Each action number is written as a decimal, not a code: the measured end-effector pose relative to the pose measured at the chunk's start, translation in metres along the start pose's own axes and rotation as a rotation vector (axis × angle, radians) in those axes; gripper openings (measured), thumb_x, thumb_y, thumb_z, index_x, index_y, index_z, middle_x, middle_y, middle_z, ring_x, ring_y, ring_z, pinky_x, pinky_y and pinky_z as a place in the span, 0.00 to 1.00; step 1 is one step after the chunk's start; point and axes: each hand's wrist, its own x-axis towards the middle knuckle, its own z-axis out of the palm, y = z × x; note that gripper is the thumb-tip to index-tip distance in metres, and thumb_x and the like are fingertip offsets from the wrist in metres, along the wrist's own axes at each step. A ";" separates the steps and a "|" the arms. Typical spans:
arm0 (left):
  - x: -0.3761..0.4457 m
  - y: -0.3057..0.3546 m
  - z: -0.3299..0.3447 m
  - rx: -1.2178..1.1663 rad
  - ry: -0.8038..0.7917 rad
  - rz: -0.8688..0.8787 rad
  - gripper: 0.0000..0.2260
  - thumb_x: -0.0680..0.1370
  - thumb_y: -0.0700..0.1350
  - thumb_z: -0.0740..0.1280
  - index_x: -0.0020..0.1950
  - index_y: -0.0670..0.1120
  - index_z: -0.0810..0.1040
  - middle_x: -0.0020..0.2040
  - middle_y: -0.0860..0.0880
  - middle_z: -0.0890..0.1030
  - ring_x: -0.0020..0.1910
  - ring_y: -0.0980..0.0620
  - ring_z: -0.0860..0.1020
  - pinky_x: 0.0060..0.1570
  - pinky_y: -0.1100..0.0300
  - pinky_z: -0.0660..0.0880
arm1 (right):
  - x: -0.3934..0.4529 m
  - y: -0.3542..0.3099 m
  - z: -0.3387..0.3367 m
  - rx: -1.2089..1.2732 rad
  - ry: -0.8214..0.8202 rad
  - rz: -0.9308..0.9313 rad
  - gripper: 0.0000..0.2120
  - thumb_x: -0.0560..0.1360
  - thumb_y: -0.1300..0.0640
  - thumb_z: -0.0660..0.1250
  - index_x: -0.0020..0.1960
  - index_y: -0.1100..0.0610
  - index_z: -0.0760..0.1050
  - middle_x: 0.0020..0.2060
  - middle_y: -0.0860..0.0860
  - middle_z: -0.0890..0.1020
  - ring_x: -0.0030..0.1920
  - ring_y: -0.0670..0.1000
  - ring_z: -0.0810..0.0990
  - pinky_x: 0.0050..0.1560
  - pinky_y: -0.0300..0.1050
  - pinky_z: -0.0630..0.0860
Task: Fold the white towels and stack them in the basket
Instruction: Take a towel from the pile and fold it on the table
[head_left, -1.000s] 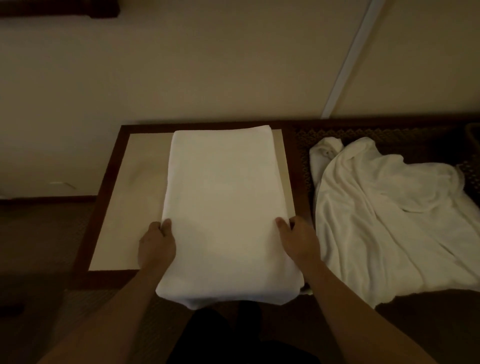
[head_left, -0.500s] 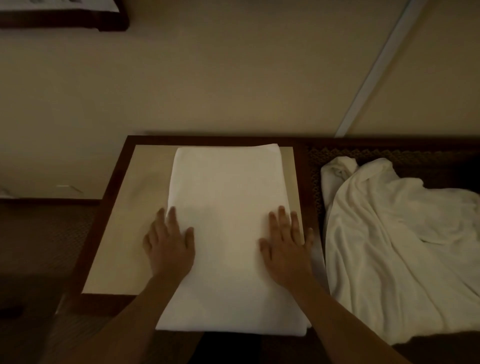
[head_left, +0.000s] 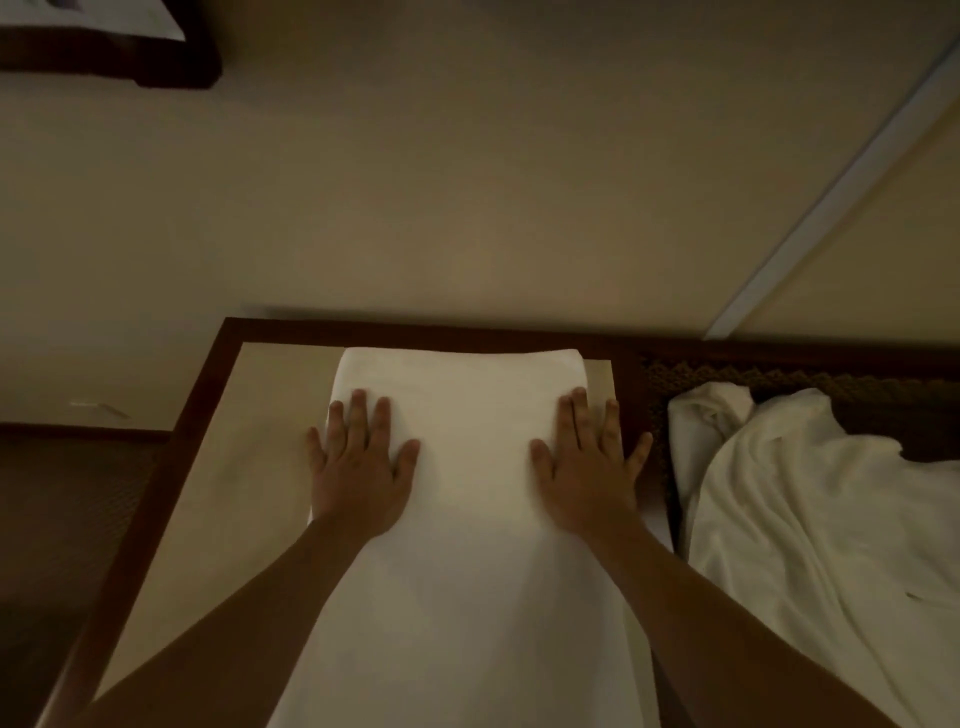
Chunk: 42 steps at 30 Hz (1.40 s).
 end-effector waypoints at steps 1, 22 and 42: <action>0.019 0.000 -0.001 -0.005 -0.005 -0.004 0.37 0.78 0.69 0.35 0.83 0.52 0.42 0.83 0.48 0.40 0.81 0.43 0.40 0.78 0.37 0.42 | 0.020 -0.001 -0.002 -0.008 0.001 -0.012 0.34 0.81 0.34 0.40 0.81 0.47 0.34 0.80 0.42 0.33 0.80 0.57 0.32 0.73 0.74 0.35; 0.231 0.005 -0.048 0.004 -0.022 0.028 0.33 0.79 0.69 0.52 0.61 0.45 0.83 0.61 0.39 0.82 0.61 0.37 0.79 0.59 0.49 0.75 | 0.215 -0.009 -0.033 0.084 0.307 0.033 0.34 0.75 0.34 0.51 0.46 0.61 0.83 0.44 0.62 0.84 0.48 0.64 0.83 0.48 0.51 0.77; -0.187 -0.077 0.014 -0.527 0.070 -0.188 0.21 0.84 0.46 0.62 0.77 0.47 0.67 0.76 0.46 0.69 0.74 0.45 0.66 0.74 0.51 0.60 | -0.167 0.042 0.050 0.510 0.124 -0.093 0.28 0.80 0.51 0.65 0.78 0.56 0.64 0.78 0.53 0.64 0.78 0.52 0.60 0.78 0.56 0.58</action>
